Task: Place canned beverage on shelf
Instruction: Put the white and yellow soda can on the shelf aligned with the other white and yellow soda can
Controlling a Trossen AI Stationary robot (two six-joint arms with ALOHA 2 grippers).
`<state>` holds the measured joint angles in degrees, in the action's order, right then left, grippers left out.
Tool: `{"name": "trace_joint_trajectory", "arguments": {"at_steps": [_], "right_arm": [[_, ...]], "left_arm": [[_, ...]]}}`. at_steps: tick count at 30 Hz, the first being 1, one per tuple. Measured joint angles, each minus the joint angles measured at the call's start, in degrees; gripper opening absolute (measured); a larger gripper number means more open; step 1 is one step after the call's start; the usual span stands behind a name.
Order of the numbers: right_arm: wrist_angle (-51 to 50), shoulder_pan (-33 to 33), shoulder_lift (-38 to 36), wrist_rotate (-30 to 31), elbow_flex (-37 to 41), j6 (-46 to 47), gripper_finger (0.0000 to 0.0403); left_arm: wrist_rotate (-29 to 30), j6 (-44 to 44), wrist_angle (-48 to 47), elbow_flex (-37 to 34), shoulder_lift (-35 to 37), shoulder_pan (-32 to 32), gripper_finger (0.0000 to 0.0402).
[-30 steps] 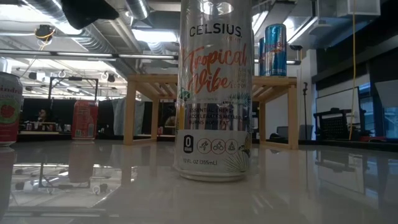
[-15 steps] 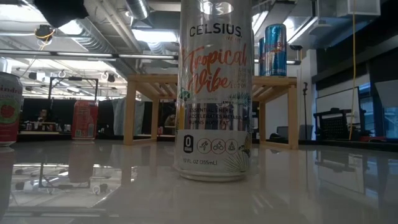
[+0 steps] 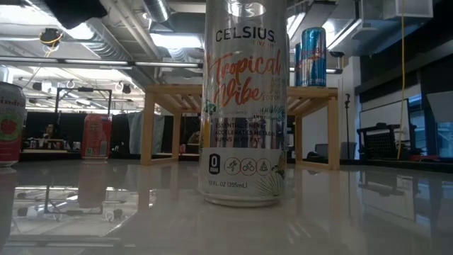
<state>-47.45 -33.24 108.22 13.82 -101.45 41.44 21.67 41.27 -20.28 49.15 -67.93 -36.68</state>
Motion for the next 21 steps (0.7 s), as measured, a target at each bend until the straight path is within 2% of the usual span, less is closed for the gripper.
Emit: {"name": "trace_joint_trajectory", "arguments": {"at_steps": [4,8,11,16,21], "right_arm": [[-1.0,-5.3,0.0,6.1,1.4,7.2,0.0312],[1.1,-11.0,0.1,15.8,4.9,16.3,0.0312],[6.1,-14.3,1.0,21.0,8.7,21.3,0.0312],[14.7,-17.1,5.4,28.2,13.9,24.3,0.0312],[18.0,-16.2,10.6,36.6,14.6,24.4,0.0312]], "left_arm": [[-0.1,-3.5,4.5,0.0,-1.8,0.7,0.0318],[-2.5,-5.4,6.9,0.0,-5.1,2.6,0.0318],[-4.1,-5.6,7.5,0.0,-8.4,4.6,0.0318],[-6.4,-5.9,10.1,0.0,-15.2,7.7,0.0318],[-6.8,-7.4,16.6,0.0,-21.9,9.5,0.0318]]}}
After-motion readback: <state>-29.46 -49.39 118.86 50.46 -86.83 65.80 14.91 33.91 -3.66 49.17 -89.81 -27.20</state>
